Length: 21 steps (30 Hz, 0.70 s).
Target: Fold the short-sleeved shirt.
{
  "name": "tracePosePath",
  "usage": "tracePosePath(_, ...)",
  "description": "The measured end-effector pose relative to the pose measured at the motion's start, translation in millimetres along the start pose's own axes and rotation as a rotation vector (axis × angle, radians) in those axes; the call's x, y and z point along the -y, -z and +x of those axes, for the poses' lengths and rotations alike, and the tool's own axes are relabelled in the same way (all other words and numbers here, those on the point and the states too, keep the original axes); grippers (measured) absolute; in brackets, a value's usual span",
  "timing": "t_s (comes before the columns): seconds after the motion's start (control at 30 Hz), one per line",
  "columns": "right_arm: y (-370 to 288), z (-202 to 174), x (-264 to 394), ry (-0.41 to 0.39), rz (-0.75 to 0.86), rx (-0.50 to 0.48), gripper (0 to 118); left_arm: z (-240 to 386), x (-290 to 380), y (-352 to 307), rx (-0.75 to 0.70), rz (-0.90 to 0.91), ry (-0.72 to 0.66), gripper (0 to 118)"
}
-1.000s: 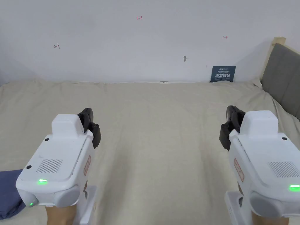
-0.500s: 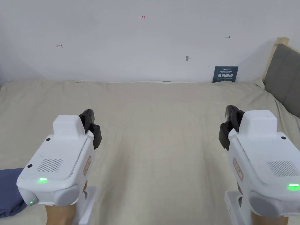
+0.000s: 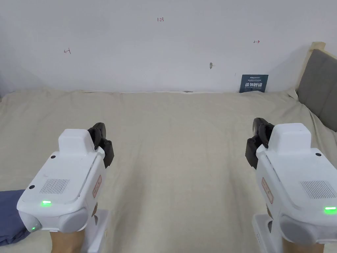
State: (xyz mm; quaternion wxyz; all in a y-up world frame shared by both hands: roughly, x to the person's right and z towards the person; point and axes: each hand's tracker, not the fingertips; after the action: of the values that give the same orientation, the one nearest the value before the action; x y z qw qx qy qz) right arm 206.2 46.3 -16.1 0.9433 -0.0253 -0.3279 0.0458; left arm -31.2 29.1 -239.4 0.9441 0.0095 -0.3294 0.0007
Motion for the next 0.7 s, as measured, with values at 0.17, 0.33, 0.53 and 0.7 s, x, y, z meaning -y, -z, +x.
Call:
tracePosePath(0.17,0.4,-1.5,-0.9,-0.006,-0.001,-0.001,2,0.1,-0.1,0.4,0.001,0.002,0.004,0)
tracePosePath(0.33,0.5,-2.6,-1.3,-0.008,0.000,-0.003,2,-1.7,0.1,1.5,0.008,-0.003,-0.002,0)
tracePosePath(0.53,1.8,-4.5,-1.3,-0.006,0.000,0.000,2,-2.5,0.3,1.7,0.013,-0.001,0.000,1)
tracePosePath(0.7,3.6,-6.8,-0.3,-0.004,-0.008,0.007,4,-2.6,-0.3,0.6,0.018,0.000,0.002,3)
